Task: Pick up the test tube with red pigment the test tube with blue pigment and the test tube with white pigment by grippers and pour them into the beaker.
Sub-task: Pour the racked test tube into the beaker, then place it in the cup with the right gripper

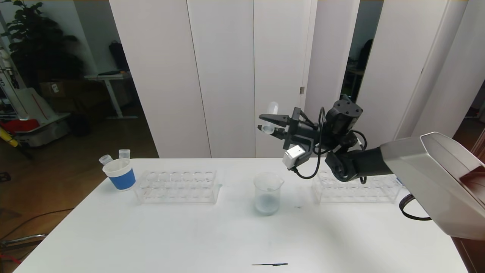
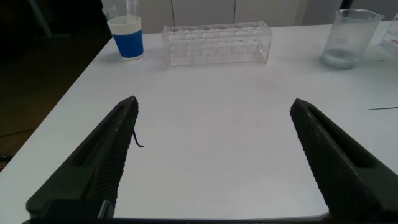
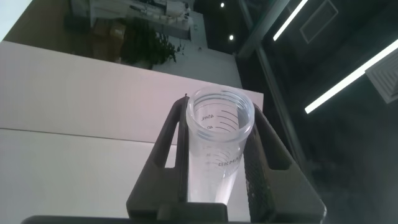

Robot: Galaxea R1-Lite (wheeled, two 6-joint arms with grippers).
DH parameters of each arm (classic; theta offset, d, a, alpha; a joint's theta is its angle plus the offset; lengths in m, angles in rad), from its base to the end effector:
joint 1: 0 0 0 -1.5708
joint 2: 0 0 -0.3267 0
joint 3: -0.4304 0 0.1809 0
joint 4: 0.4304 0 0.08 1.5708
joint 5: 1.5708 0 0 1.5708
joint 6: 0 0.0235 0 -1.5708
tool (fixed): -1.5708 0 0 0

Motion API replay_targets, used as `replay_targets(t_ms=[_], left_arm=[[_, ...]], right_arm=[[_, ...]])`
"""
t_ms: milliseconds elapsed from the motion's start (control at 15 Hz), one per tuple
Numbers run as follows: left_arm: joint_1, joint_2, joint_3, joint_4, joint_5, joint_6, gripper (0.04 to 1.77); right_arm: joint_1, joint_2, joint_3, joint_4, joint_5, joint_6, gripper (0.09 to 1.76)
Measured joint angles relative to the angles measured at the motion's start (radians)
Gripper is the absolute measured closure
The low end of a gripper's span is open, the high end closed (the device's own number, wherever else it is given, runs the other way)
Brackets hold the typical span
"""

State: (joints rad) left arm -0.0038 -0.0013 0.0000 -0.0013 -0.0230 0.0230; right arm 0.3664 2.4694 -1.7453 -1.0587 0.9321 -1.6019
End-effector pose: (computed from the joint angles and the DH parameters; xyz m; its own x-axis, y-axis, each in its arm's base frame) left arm -0.0589 -0.0003 0.0755 0.9996 -0.0268 0.0026 0.0267 0.9994 0.0231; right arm 0.4765 0.2030 0.1819 0.2381 0.9513 0.1958 0.3351 0.1087 -0.9359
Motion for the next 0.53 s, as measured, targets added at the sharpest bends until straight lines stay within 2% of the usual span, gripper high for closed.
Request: replay_targets(t_ms=[133, 267, 400, 533], left_arm=[[0.000, 0.000, 0.000, 0.000, 0.000, 0.000, 0.06], [0.000, 0.000, 0.000, 0.000, 0.000, 0.000, 0.06], [0.000, 0.000, 0.000, 0.000, 0.000, 0.000, 0.06], [0.000, 0.000, 0.000, 0.000, 0.000, 0.000, 0.06]], right_arm=[[0.000, 0.003, -0.011, -0.004, -0.007, 0.009, 1.27], [0.003, -0.003, -0.013, -0.008, -0.093, 0.037, 1.27], [0.013, -0.029, -0.013, -0.007, -0.222, 0.120, 1.27], [0.024, -0.065, -0.008, -0.006, -0.430, 0.219, 1.27]])
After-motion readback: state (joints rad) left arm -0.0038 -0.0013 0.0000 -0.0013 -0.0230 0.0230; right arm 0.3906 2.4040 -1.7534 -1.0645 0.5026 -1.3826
